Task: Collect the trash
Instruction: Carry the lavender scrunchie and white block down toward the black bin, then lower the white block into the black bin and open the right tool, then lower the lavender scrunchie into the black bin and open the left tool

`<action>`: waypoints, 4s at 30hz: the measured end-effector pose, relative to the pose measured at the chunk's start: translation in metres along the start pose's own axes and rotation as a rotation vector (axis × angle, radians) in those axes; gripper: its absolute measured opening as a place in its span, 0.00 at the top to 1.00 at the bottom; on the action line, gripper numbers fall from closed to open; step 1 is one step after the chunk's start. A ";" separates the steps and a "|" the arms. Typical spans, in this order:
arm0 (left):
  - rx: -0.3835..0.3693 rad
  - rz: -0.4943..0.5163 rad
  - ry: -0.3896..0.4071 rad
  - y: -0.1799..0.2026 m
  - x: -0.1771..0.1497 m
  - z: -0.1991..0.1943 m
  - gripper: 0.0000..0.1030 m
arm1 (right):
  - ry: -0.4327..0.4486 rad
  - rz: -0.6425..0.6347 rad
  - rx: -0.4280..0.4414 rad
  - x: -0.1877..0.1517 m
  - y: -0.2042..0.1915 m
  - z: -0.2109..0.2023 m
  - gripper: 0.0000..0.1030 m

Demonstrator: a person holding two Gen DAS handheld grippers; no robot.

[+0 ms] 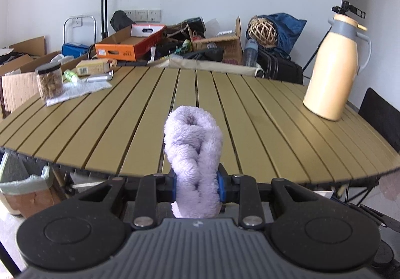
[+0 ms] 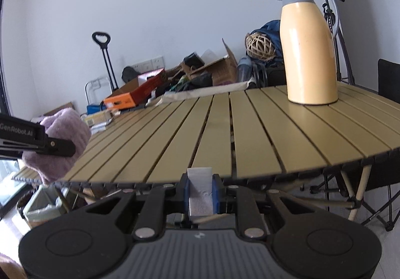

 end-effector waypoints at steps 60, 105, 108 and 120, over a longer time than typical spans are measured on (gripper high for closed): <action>0.039 -0.201 -0.448 -0.132 -0.181 0.107 0.72 | -0.544 -0.152 -0.060 -0.127 -0.090 0.139 0.80; -0.039 0.069 -0.485 0.005 -0.168 0.146 0.72 | -0.430 0.228 -0.243 -0.110 0.076 0.076 0.00; -0.043 0.078 -0.500 0.012 -0.167 0.154 0.72 | -0.425 0.253 -0.261 -0.111 0.085 0.075 0.00; -0.043 0.101 -0.593 0.039 -0.168 0.183 0.72 | -0.419 0.339 -0.283 -0.117 0.109 0.071 0.00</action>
Point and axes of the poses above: each gripper's, at about its wrist camera, not at the fingertips, and z roughly the way its jaws point, y to its right, x to its top, the point moved 7 cm from there along z, roughly the way its jaws point, and after that the axes turned 7 degrees about -y, right-handed, at the moved point
